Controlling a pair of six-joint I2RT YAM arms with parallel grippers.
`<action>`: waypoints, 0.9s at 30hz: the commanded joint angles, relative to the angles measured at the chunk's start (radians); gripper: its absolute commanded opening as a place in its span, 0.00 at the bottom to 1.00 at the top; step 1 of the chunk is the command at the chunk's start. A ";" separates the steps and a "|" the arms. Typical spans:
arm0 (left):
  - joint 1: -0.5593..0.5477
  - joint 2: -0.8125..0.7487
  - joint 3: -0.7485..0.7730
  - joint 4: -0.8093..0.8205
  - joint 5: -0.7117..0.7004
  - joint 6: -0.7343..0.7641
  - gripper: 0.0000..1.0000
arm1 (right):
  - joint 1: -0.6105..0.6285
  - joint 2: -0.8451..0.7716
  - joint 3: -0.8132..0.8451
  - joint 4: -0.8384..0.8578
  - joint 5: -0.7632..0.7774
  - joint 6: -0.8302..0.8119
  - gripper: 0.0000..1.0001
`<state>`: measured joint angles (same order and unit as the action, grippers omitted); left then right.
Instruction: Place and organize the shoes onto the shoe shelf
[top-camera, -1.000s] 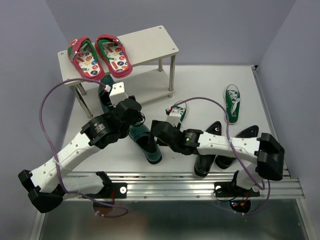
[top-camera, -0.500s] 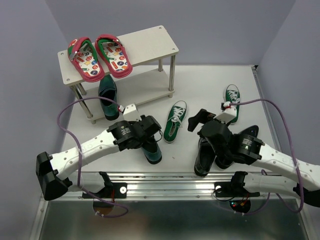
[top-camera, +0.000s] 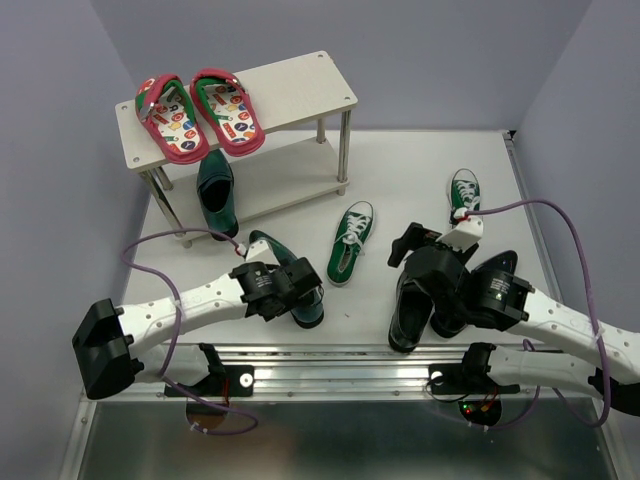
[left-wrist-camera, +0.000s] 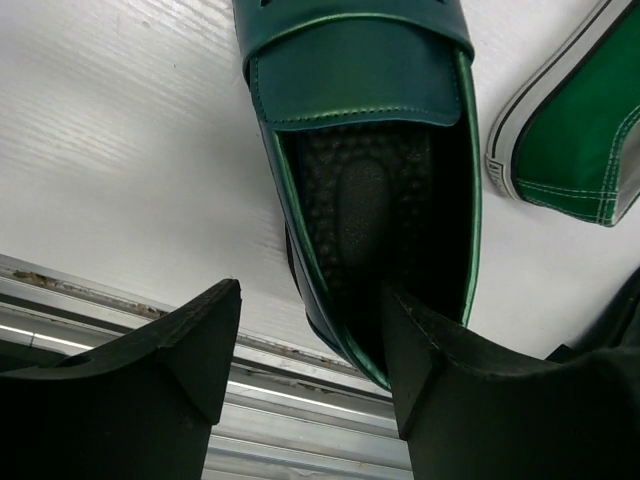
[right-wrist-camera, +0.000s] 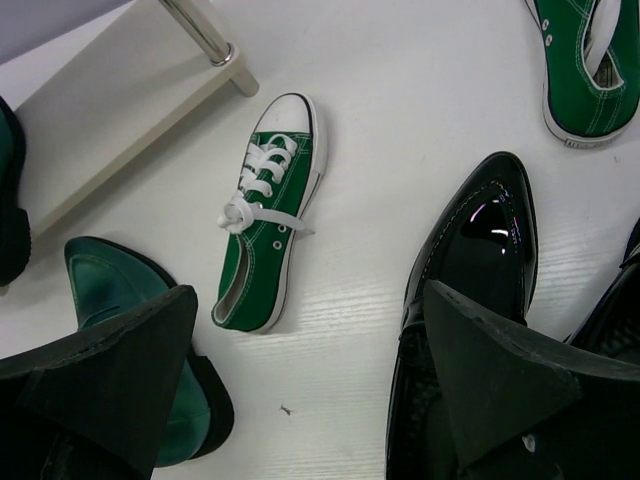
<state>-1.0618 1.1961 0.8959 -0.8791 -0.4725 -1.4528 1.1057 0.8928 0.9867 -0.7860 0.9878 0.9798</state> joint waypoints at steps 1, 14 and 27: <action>-0.009 0.003 -0.060 0.071 0.034 -0.040 0.65 | 0.000 0.012 0.029 -0.019 0.041 0.028 1.00; -0.013 0.019 -0.037 0.057 -0.001 0.038 0.00 | 0.000 -0.018 0.020 -0.021 0.045 0.037 1.00; -0.041 0.003 0.231 -0.169 -0.135 0.100 0.00 | 0.000 -0.049 0.041 -0.042 0.072 0.023 1.00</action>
<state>-1.0981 1.2221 1.0214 -0.9958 -0.4744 -1.3670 1.1053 0.8654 0.9867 -0.8143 0.9962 0.9977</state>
